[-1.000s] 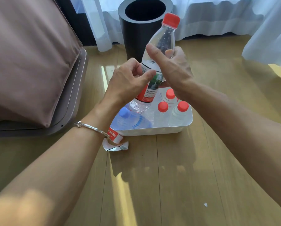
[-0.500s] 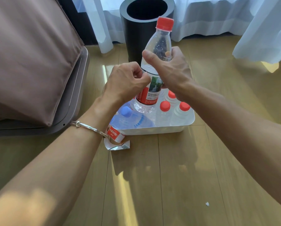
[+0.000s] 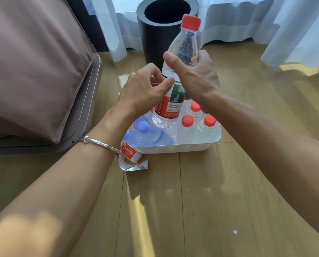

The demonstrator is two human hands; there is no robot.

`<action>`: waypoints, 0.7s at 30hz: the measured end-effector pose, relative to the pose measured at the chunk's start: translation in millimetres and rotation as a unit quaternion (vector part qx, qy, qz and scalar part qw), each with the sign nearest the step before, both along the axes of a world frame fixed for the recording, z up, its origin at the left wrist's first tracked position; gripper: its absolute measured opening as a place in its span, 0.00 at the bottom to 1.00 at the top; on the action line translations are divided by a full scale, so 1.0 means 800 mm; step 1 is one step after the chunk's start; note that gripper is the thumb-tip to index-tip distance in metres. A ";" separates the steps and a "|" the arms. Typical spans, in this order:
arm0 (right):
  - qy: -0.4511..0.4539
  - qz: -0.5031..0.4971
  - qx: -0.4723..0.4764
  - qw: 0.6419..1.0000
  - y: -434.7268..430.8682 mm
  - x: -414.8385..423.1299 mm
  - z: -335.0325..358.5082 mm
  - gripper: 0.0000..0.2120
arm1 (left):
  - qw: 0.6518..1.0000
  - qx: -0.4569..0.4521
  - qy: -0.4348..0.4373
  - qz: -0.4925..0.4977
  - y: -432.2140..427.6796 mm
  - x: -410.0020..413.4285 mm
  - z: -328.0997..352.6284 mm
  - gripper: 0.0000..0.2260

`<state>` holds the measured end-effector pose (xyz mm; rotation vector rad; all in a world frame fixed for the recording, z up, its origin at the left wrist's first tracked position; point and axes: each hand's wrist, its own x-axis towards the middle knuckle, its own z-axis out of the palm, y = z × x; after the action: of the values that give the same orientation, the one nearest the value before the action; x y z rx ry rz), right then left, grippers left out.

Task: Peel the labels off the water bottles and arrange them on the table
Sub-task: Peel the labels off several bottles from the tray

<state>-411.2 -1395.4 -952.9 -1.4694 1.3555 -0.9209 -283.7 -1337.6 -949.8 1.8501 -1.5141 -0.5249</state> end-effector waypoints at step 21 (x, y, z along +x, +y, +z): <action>0.022 -0.021 0.000 1.000 0.008 0.005 0.002 0.27 | 0.975 -0.086 -0.205 -0.003 -0.003 -0.013 -0.012 0.05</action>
<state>-407.1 -1389.0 -951.5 -1.4739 1.4229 -0.9214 -293.9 -1339.8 -959.6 1.8919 -1.7667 -0.0041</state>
